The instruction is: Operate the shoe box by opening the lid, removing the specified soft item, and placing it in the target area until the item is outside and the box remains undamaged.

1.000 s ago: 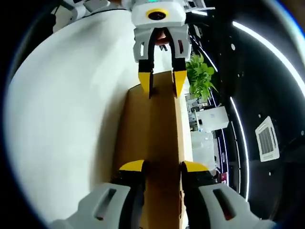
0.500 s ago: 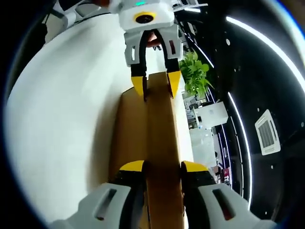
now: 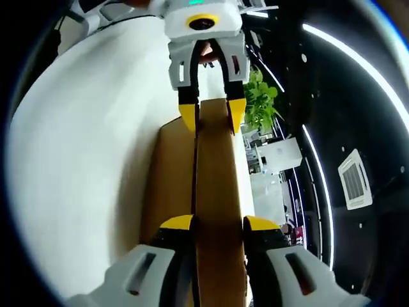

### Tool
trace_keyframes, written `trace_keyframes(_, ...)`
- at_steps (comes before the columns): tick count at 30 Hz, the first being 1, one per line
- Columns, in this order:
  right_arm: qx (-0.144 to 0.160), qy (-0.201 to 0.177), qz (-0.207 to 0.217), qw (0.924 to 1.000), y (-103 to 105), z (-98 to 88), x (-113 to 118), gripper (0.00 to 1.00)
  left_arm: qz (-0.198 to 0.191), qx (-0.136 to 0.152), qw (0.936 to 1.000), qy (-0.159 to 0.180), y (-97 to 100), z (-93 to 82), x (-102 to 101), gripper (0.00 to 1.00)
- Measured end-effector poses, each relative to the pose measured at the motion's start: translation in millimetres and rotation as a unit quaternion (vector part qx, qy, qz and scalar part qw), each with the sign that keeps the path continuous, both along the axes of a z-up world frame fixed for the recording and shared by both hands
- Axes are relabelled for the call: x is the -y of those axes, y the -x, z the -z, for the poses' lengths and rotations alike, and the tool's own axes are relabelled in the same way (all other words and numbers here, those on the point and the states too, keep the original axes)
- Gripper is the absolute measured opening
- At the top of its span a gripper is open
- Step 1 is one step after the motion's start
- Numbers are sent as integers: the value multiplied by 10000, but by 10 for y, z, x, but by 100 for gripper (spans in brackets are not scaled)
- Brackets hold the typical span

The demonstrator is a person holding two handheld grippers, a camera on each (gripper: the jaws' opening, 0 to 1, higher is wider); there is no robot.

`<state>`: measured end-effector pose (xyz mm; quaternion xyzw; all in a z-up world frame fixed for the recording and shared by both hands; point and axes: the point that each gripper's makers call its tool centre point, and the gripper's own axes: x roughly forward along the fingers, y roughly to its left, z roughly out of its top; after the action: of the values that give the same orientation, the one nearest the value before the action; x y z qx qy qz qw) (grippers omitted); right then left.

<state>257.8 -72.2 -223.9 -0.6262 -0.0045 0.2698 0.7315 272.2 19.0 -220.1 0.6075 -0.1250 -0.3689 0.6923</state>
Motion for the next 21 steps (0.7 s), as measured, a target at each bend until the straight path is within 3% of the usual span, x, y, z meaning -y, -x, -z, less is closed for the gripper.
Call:
trace_keyframes(14,-222,-113,2,9997,-41,-155,-10,29,9,-182,9998,82,-53,-133,-15,29)
trace_keyframes(21,-543,-110,26,9985,-66,-221,2,29,-2,-284,9995,112,-56,-205,-1,29)
